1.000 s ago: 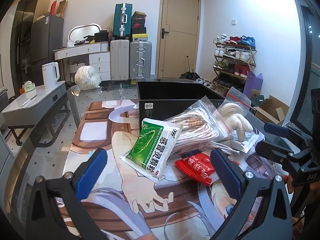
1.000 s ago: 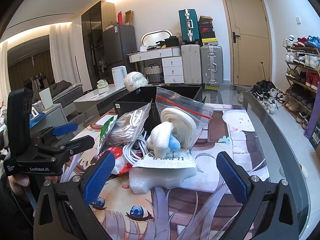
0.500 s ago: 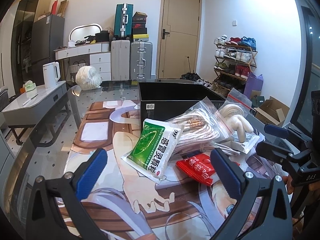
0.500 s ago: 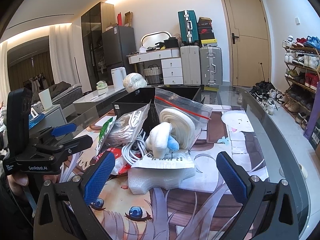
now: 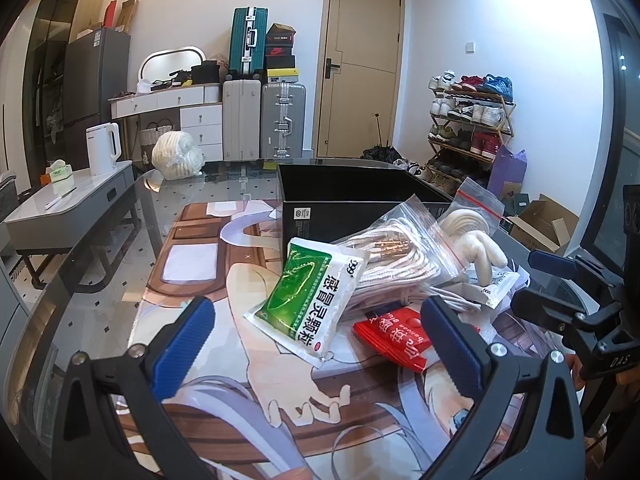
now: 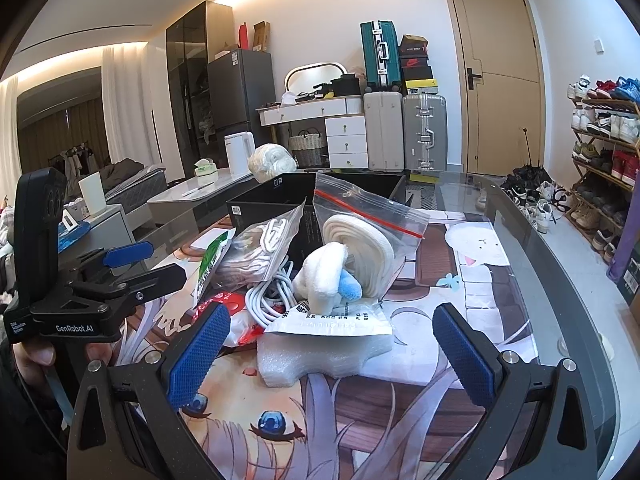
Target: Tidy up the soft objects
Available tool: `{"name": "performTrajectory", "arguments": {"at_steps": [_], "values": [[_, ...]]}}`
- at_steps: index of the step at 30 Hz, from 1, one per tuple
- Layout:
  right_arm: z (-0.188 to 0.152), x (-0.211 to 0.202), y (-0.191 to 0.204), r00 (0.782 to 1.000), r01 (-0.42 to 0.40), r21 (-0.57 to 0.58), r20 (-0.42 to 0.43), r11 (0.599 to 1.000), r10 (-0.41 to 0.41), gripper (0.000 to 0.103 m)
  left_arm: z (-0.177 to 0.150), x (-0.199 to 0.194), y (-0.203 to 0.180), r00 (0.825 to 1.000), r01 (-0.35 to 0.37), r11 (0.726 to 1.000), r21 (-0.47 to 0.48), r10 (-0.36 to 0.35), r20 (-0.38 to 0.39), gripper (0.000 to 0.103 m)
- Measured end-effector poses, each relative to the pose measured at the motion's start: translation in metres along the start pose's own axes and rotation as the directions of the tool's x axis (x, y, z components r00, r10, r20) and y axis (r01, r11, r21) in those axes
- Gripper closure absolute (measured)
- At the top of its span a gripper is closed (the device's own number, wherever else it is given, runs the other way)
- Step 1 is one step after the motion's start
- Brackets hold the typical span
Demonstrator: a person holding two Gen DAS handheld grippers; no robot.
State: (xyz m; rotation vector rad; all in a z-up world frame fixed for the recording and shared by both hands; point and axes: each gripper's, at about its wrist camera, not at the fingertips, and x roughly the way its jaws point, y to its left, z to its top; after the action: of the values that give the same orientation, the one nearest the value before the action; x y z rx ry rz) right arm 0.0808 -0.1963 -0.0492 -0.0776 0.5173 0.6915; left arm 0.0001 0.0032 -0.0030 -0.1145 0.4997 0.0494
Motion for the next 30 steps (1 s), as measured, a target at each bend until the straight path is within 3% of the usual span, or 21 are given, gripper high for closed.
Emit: {"name": "performTrajectory", "arguments": {"at_steps": [11,18,30], "values": [[0.0,-0.001,0.001,1.0,0.003,-0.014,-0.004,1.0,-0.003,0.0,0.0,0.0,0.0,1.0,0.0,1.0,0.0,0.0,-0.002,0.0],[0.005,-0.005,-0.001,1.0,0.016,-0.02,-0.002,1.0,-0.016,0.0,0.003,0.004,-0.003,0.999,-0.001,1.0,0.024,0.002,-0.046,0.0],[0.002,0.021,-0.006,0.983,-0.02,-0.058,-0.186,0.998,0.009,0.0,0.013,0.003,-0.002,0.995,0.006,0.998,0.055,0.0,-0.101,0.0]]}}
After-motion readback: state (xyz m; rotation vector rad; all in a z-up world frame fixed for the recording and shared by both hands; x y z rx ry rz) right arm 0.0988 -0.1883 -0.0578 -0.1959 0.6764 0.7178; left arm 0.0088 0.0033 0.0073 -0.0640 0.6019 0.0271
